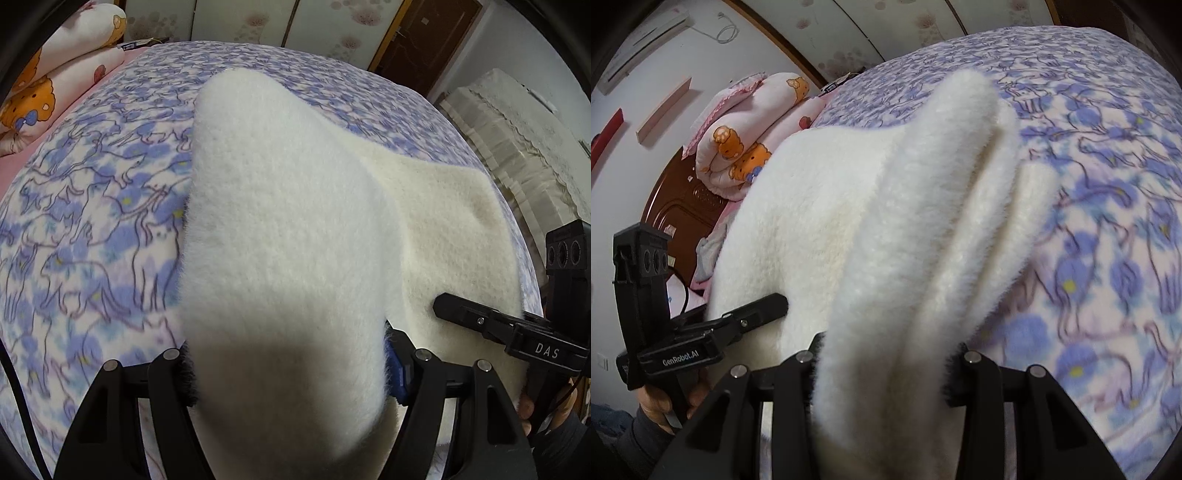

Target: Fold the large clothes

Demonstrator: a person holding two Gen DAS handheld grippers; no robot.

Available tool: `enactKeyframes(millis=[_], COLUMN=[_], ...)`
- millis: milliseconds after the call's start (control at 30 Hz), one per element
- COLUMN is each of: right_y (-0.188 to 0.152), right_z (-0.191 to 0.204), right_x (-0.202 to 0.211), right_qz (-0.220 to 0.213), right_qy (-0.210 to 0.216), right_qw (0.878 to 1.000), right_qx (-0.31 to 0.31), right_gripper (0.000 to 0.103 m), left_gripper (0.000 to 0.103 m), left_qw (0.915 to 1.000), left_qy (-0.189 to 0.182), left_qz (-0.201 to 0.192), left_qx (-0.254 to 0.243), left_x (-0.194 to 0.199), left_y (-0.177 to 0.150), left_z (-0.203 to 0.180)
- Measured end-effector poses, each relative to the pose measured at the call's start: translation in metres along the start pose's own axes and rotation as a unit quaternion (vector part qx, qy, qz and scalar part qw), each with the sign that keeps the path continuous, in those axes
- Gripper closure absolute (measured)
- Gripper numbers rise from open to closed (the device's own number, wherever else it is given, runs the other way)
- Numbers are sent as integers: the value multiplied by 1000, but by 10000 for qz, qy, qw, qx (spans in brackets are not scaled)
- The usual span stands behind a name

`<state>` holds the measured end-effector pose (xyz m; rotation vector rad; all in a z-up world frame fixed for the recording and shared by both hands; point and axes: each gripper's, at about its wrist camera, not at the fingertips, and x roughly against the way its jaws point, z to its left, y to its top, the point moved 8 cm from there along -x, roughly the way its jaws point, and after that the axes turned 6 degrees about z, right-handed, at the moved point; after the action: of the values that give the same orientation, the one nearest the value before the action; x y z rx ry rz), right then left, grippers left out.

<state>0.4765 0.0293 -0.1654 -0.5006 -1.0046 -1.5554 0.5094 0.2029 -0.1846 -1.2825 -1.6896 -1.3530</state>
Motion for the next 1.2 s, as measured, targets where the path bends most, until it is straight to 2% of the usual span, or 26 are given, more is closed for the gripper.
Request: enactKeyframes(millis=[133,200,267,300,367,400,533,600,633,700,767,800,833,867,900,933,1000,1067,1100,1133,1200], right_y=[20,21,17,14,11,10,4,0,0,1,0,-4,-5,-10,-16,-22,-35,-40,-41,-39,-36], right_z=[-8,-13,-32,-40,-46,-45,-35,-33,-31,-23,-10,1,10,22,33,40,46,37,24,13,-4], right_x=[-37,-59,-80,-85,-83,-78,-53,-37,-28,2,21,27,27,25,20,12,-8,-22,-28,-34,-45], right_qz=[87,93,132,146,224,270,455,400,279,-252,-566,-653,-667,-642,-570,-445,-105,1,-21,30,166], right_qy=[193,37,-130,17,394,353,-319,-630,-759,-1165,-1242,-1096,-970,-797,-729,-705,-819,-1274,-1629,-1765,-1638], right_qw=[9995,9999,9997,9995,9977,9979,9983,9971,9967,9929,9906,9916,9927,9939,9942,9940,9921,9859,9795,9771,9808], right_qx=[-241,-77,-149,-269,-508,-472,-155,-128,-103,0,104,195,270,405,551,704,950,1086,1183,1190,1045], right_gripper=[63,63,57,51,49,49,49,49,49,49,49,49,49,49,55,70,91,92,103,103,103], left_gripper=[31,31,24,20,19,19,20,20,21,21,31,46,68,79,90,90,90,90,91,92,95], left_qw=[9999,9998,9989,9981,9960,9961,9987,9990,9983,9944,9926,9929,9939,9953,9967,9971,9975,9970,9968,9971,9974], left_qy=[44,23,-287,-465,-738,-718,-218,142,283,615,598,561,503,436,390,391,414,468,507,465,341], left_qz=[74,188,283,259,188,168,58,-183,-384,-841,-1058,-1052,-979,-867,-712,-632,-478,-509,-520,-500,-440], left_qx=[58,59,234,321,465,485,464,392,329,156,31,1,-9,14,72,133,313,337,337,350,447], left_x=[-28,-52,-74,-78,-79,-76,-52,-30,-18,11,31,33,32,28,18,12,-4,-9,-12,-16,-24], left_y=[17,18,13,10,7,5,4,4,4,4,-3,-3,-7,-12,-17,-20,-26,-32,-32,-34,-34], left_z=[28,47,64,70,76,76,68,63,60,52,34,32,27,23,20,18,19,19,20,22,25])
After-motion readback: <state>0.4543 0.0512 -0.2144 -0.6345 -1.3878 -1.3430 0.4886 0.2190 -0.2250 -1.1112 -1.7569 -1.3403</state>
